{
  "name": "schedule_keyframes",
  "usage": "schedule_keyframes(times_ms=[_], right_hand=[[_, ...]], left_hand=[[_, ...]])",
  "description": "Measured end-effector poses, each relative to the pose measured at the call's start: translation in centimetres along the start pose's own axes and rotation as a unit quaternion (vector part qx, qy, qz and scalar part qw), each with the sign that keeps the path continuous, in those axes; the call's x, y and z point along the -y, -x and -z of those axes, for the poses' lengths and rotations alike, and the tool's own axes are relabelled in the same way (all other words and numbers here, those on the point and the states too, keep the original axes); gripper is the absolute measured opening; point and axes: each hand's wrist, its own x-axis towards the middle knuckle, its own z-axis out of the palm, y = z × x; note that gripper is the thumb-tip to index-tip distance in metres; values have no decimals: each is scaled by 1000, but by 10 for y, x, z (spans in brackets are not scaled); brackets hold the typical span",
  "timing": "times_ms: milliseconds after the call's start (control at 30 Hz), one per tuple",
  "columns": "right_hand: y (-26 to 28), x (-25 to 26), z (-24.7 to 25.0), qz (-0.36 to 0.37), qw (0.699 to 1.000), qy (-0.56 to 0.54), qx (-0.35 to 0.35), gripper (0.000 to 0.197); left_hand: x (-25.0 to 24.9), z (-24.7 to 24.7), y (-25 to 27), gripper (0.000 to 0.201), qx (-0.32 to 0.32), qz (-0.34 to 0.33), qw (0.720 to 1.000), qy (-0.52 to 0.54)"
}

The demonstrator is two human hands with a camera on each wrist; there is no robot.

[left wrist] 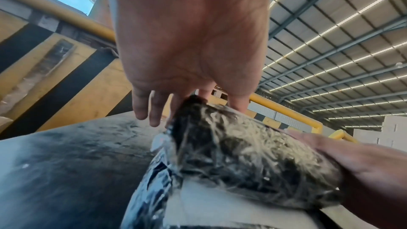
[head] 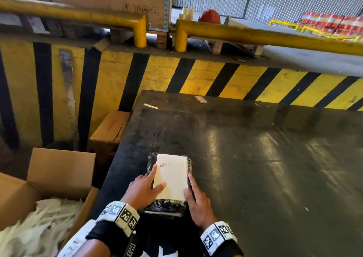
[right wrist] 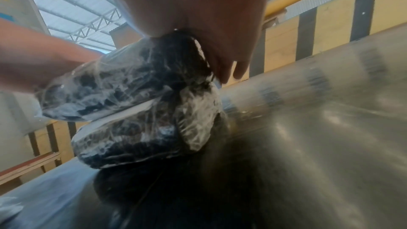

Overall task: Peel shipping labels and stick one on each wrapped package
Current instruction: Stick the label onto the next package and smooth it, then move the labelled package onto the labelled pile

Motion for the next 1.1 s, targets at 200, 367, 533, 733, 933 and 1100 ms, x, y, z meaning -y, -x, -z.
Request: schedule_keyframes(times_ms=[200, 367, 533, 733, 933, 1100], right_hand=[[19, -1, 12, -19, 996, -91, -7, 61], [46, -1, 26, -28, 987, -149, -58, 59], [92, -8, 53, -64, 977, -168, -112, 54], [170, -30, 93, -75, 970, -176, -152, 53], [249, -67, 146, -74, 973, -159, -148, 55], [296, -110, 191, -90, 977, -139, -134, 53]], left_hand=[[-7, -26, 12, 80, -1, -14, 998, 63], [-9, -33, 27, 58, 15, -44, 983, 177], [4, -54, 32, 50, 22, -43, 998, -39], [-38, -77, 63, 46, -10, -60, 994, -96], [-97, -149, 107, 60, 32, -132, 986, -102], [-137, -209, 131, 64, 80, -114, 984, -108]])
